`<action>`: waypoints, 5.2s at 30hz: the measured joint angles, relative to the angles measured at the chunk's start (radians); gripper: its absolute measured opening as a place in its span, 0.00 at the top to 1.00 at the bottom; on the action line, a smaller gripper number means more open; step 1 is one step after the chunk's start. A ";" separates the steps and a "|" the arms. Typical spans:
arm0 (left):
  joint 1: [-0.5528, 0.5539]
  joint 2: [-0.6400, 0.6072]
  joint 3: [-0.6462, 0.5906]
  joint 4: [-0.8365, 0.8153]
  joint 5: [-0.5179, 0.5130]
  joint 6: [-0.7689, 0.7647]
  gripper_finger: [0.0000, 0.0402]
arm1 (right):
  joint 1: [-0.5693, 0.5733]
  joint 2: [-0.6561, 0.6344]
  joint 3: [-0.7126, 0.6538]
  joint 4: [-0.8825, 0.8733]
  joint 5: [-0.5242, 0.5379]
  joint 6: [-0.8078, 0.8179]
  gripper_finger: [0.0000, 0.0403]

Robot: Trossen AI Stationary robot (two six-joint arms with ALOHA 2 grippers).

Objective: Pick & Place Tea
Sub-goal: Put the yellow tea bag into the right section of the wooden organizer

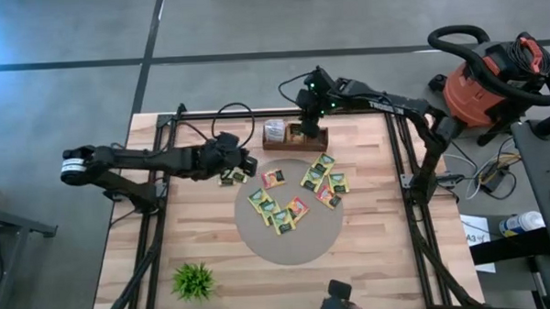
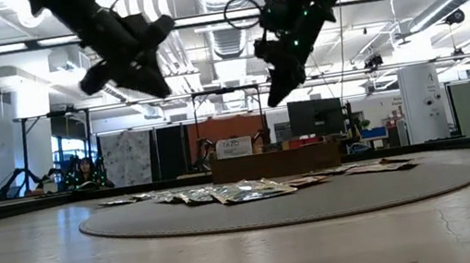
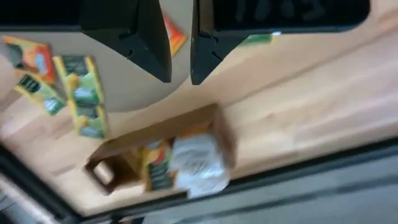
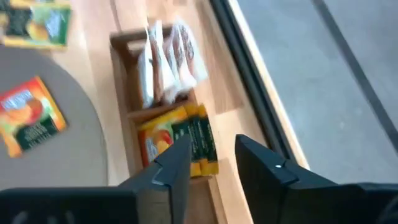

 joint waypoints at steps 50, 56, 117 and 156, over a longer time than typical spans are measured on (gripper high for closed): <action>0.135 0.105 -0.380 0.266 0.253 0.120 0.86 | 0.353 0.419 0.217 0.266 -0.127 0.399 0.64; 0.133 0.008 -0.381 0.246 0.236 0.033 0.86 | 0.353 0.500 0.317 0.240 -0.127 0.292 0.66; 0.206 -0.089 -0.566 0.414 0.390 -0.156 0.86 | 0.408 0.658 0.448 0.203 0.030 0.073 0.67; 0.310 0.006 -0.568 0.524 0.589 -0.214 0.86 | 0.419 0.656 0.478 0.091 0.033 0.061 0.67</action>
